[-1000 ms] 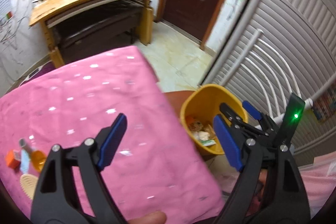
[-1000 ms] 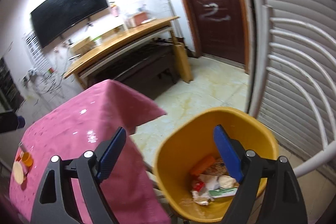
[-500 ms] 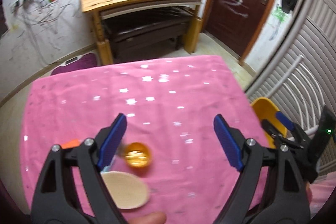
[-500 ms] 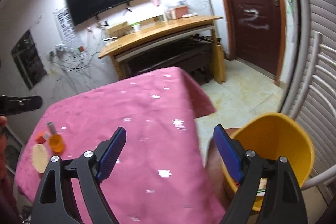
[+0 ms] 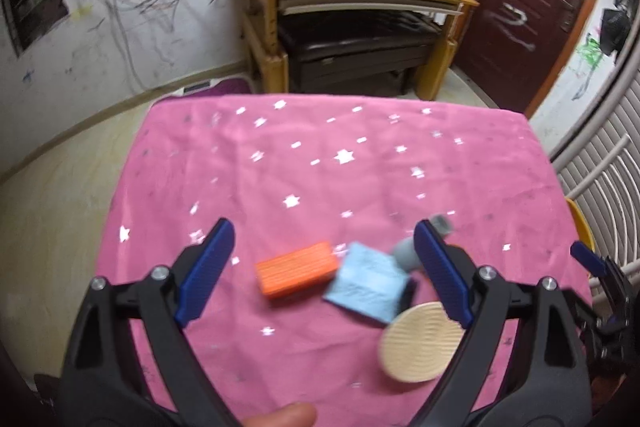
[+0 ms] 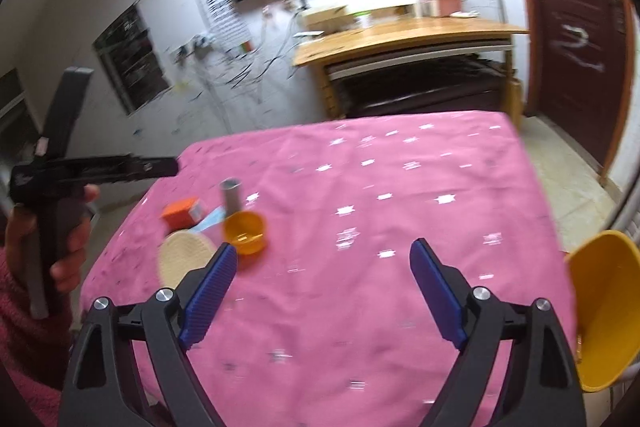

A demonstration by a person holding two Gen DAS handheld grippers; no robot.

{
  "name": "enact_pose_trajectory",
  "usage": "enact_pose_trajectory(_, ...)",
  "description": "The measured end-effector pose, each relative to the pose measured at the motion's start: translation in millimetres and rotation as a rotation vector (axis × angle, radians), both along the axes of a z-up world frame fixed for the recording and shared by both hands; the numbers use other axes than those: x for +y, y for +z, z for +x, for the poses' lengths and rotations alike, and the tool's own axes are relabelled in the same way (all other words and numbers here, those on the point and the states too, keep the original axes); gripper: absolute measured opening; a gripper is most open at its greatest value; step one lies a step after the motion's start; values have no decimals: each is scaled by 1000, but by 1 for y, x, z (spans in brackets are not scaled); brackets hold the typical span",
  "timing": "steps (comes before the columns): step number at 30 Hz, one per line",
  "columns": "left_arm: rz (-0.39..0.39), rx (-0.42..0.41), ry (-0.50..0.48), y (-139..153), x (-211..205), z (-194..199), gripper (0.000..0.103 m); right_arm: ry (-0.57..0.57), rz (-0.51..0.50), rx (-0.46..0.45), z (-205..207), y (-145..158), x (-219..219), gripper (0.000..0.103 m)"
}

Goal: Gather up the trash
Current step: 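Move both tools back over the table toward the orange box, then grasp the orange box with the left tool while the right tool grasps the beige brush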

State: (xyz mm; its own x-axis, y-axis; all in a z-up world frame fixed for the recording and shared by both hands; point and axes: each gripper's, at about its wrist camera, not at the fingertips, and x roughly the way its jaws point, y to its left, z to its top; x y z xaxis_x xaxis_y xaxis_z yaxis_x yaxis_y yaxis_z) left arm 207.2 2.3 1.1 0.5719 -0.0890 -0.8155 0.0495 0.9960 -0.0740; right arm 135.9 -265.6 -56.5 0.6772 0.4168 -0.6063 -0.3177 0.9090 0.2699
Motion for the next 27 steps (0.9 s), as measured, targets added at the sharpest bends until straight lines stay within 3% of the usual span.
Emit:
enact_pose_trajectory(6, -19, 32, 10, -17, 17, 0, 87, 108, -19, 34, -4, -7, 52, 83)
enact_pose_trajectory(16, -48, 106, 9, -46, 20, 13, 86, 187, -77, 66, -5, -16, 104, 86)
enact_pose_trajectory(25, -69, 139, 23, -60, 23, 18, 57, 223, -117, 88, 2, -20, 128, 86)
enact_pose_trajectory(27, -79, 133, 24, -59, 24, 18, 57, 228, -122, 92, 3, -21, 132, 86)
